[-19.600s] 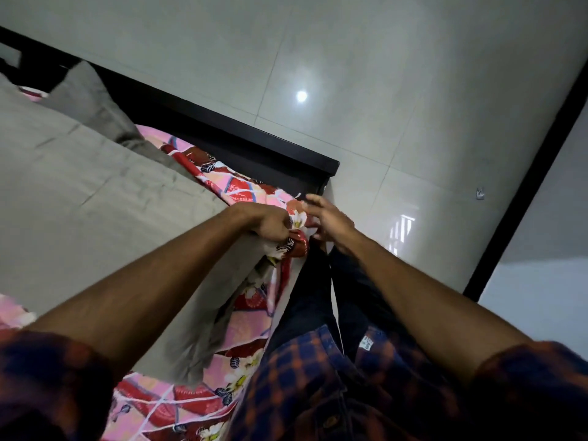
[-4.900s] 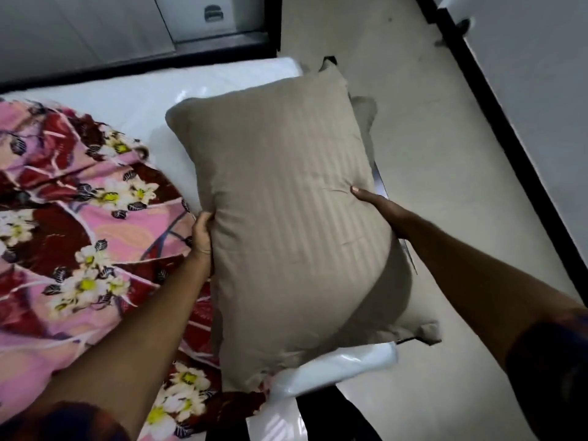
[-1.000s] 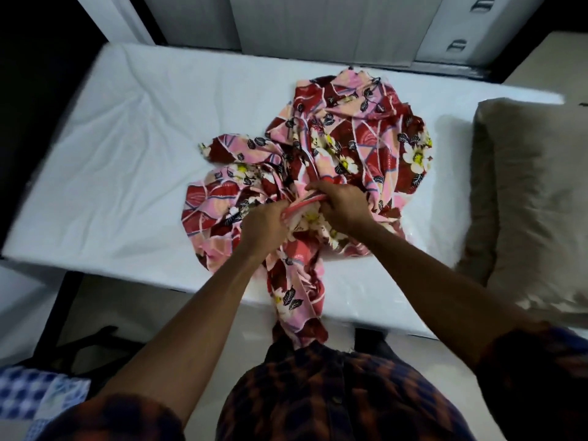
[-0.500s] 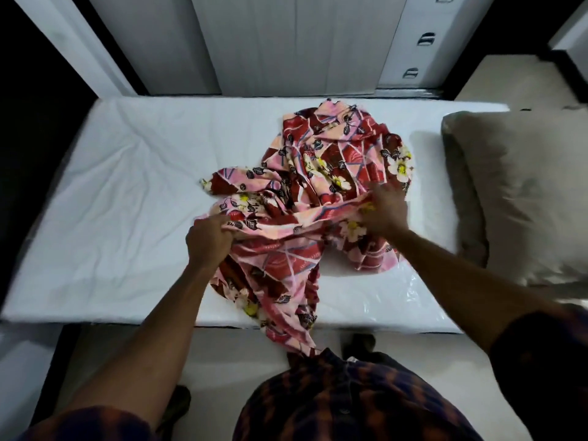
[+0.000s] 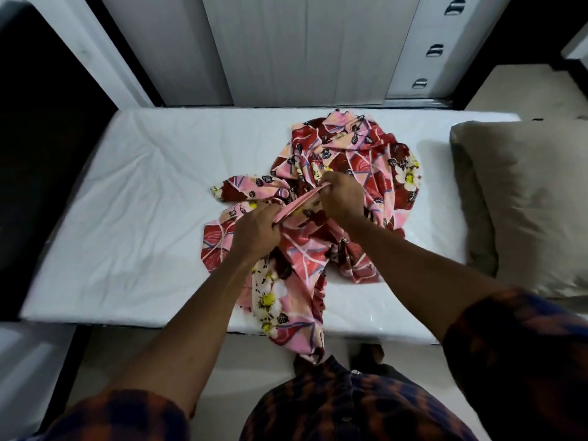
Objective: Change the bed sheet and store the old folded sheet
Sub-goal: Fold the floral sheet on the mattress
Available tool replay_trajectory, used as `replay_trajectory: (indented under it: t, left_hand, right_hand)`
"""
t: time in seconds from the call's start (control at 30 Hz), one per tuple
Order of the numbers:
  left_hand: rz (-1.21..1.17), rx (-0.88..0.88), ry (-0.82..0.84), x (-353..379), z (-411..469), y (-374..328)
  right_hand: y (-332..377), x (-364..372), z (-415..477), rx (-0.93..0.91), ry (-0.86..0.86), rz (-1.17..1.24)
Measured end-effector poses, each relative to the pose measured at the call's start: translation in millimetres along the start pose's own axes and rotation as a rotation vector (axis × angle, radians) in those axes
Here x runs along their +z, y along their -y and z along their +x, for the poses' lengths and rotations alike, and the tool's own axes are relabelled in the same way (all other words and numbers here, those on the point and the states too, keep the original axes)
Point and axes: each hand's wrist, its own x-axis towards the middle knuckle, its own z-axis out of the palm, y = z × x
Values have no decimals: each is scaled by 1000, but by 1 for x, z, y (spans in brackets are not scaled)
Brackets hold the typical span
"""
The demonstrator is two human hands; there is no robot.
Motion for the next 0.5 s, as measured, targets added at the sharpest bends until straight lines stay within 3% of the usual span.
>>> replay_trajectory:
  t: [0.17, 0.3, 0.5]
  left_hand:
    - [70, -296, 3, -14, -10, 39]
    - [88, -494, -146, -41, -15, 80]
    - [233, -584, -207, -73, -12, 115]
  right_hand:
    - [-27, -49, 29, 299, -214, 109]
    - [-61, -81, 43, 606, -391, 181]
    - [-81, -73, 39, 773, -433, 330]
